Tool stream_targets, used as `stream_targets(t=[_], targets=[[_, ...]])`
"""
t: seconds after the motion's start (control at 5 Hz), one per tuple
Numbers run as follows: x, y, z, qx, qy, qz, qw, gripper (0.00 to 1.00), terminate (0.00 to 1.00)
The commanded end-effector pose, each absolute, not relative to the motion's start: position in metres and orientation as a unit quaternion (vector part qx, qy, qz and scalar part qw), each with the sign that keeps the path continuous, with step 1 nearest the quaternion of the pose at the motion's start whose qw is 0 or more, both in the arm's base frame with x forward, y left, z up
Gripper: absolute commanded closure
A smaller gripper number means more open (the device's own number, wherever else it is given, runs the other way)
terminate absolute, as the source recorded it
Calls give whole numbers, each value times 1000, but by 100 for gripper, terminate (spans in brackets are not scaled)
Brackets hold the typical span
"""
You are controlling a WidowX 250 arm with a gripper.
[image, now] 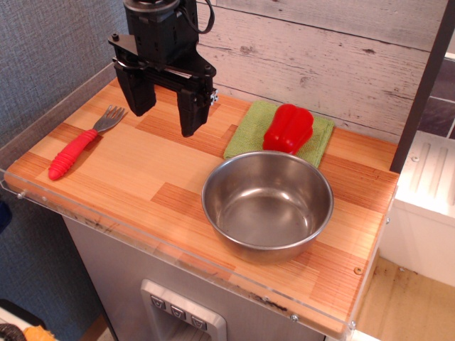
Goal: Place the red fork in left side of green cloth
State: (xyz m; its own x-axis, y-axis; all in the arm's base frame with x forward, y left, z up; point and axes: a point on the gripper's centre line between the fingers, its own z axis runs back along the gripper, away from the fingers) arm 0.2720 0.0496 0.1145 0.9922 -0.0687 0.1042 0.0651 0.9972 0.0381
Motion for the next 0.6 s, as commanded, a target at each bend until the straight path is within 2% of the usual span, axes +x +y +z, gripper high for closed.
stream_targets(t=[0.0, 0.2, 0.4], targets=[[272, 50, 114, 17, -53, -34, 998, 0, 0], [259, 100, 132, 29, -60, 24, 997, 0, 0], [243, 140, 97, 20, -40, 65, 997, 0, 0]])
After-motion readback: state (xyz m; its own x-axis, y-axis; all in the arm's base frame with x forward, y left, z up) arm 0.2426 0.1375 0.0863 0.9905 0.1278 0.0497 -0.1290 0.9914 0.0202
